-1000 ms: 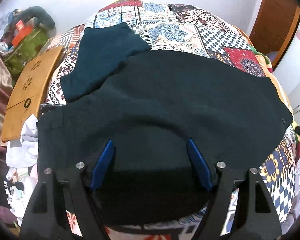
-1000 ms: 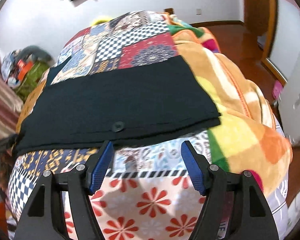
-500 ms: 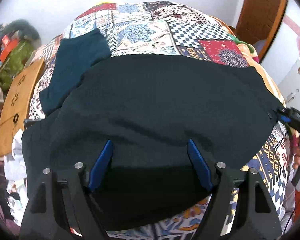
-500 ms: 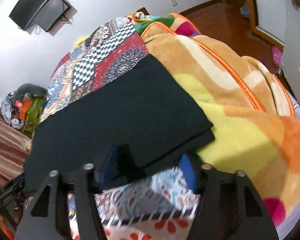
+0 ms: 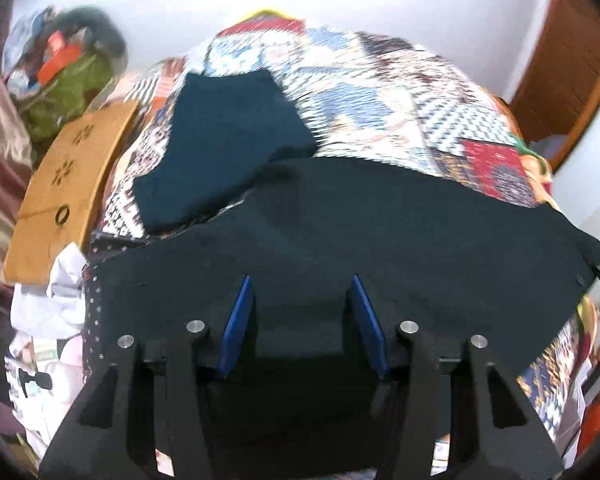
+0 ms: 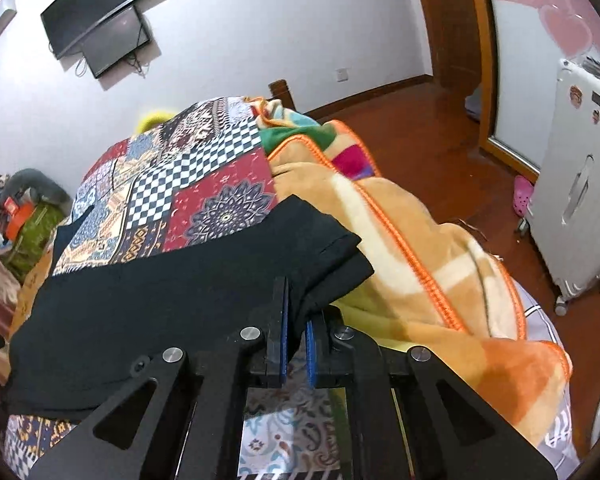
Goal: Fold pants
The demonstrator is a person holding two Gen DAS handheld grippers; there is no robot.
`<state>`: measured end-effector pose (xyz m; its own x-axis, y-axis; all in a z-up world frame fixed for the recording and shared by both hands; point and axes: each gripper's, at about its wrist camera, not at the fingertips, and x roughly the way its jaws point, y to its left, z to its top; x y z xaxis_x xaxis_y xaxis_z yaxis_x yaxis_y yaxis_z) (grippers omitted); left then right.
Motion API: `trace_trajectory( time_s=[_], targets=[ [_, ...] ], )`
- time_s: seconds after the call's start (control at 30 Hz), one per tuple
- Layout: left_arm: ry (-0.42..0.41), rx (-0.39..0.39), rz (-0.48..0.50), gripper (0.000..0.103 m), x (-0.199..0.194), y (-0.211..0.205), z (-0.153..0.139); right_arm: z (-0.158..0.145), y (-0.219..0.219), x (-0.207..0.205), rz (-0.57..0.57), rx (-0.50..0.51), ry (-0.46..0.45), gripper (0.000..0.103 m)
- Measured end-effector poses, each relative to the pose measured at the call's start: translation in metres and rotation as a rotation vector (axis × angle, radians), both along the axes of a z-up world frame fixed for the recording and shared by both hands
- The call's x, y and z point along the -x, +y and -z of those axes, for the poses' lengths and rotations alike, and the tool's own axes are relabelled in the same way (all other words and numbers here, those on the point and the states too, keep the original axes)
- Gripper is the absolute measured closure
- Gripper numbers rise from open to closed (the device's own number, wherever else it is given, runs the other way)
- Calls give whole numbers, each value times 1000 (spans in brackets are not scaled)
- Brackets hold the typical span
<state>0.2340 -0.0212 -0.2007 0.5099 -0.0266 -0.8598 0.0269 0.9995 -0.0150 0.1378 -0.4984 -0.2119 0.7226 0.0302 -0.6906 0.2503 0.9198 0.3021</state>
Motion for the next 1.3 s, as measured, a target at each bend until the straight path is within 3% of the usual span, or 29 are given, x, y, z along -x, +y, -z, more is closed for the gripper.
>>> trace_trajectory(
  time_s=[0.1, 0.13, 0.23, 0.43, 0.6, 0.73, 0.97, 1.13, 1.3],
  targets=[
    [89, -13, -22, 50, -9, 15, 29, 0, 6, -7, -5, 10, 12, 98],
    [80, 5, -17, 50, -7, 17, 35, 0, 7, -8, -9, 14, 16, 98],
    [23, -31, -1, 49, 5, 12, 33, -1, 7, -13, -16, -6, 31, 98],
    [40, -23, 25, 50, 4, 12, 21, -43, 17, -22, -70, 7, -37, 98],
    [-39, -40, 24, 48, 18, 14, 2, -91, 43, -27, -151, 23, -135, 98],
    [-106, -50, 26, 33, 28, 19, -17, -122, 74, -30, -225, 22, -203, 98],
    [-205, -36, 7, 26, 54, 41, -43, -164, 142, -40, -376, -21, -305, 98],
    [-227, -32, -23, 24, 70, 60, -47, -173, 196, -47, -501, -40, -325, 98],
    [-219, -46, -55, 24, 82, 77, -44, -142, 260, -51, -665, -54, -246, 98]
  ],
)
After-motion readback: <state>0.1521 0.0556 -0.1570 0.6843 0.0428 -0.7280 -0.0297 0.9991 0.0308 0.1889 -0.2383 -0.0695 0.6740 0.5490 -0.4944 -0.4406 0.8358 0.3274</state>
